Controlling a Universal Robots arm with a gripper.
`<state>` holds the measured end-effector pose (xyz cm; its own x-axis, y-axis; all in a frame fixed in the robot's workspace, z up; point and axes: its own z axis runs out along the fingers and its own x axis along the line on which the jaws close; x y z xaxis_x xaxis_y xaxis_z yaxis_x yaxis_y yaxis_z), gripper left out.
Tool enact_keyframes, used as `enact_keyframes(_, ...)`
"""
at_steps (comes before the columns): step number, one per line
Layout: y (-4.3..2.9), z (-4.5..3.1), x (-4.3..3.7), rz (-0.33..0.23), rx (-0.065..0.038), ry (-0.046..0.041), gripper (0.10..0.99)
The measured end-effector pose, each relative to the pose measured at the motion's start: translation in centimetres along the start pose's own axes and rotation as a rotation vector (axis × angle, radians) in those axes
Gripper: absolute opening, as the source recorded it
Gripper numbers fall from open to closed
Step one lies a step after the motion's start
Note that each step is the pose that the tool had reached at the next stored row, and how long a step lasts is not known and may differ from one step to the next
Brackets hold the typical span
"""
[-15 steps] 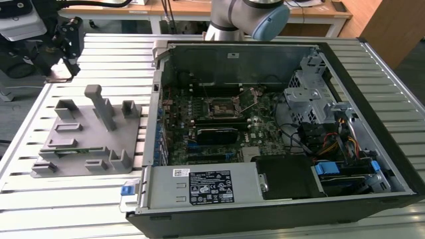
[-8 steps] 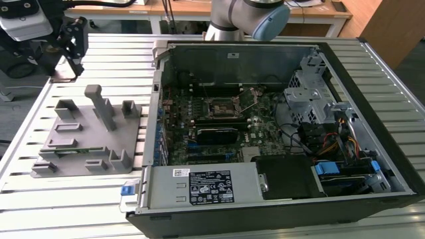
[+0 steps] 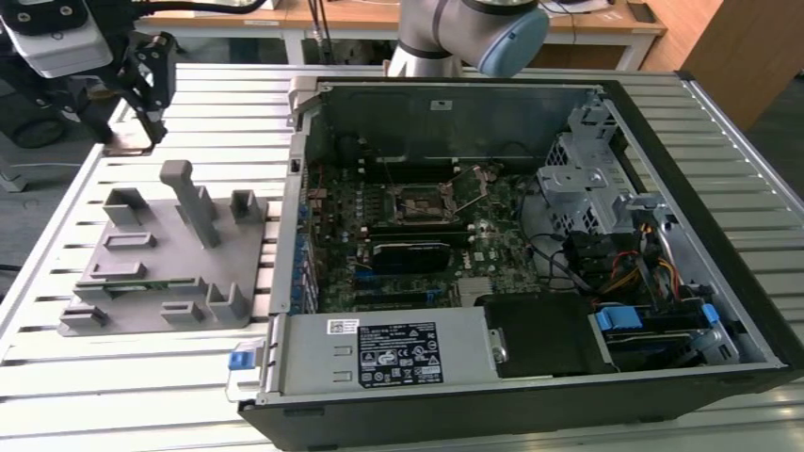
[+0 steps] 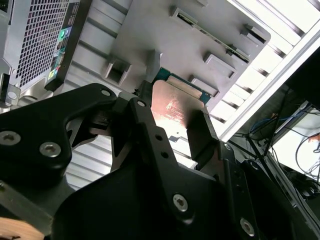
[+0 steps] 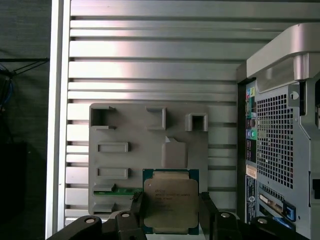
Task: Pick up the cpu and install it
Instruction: 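Pick up the cpu and move it towards the insertion slot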
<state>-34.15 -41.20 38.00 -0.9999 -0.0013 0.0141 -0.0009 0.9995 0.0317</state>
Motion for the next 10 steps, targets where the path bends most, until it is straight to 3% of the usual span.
enact_keyframes(10, 0.00, -0.01, -0.85, 0.000, 0.000, 0.0000, 0.525)
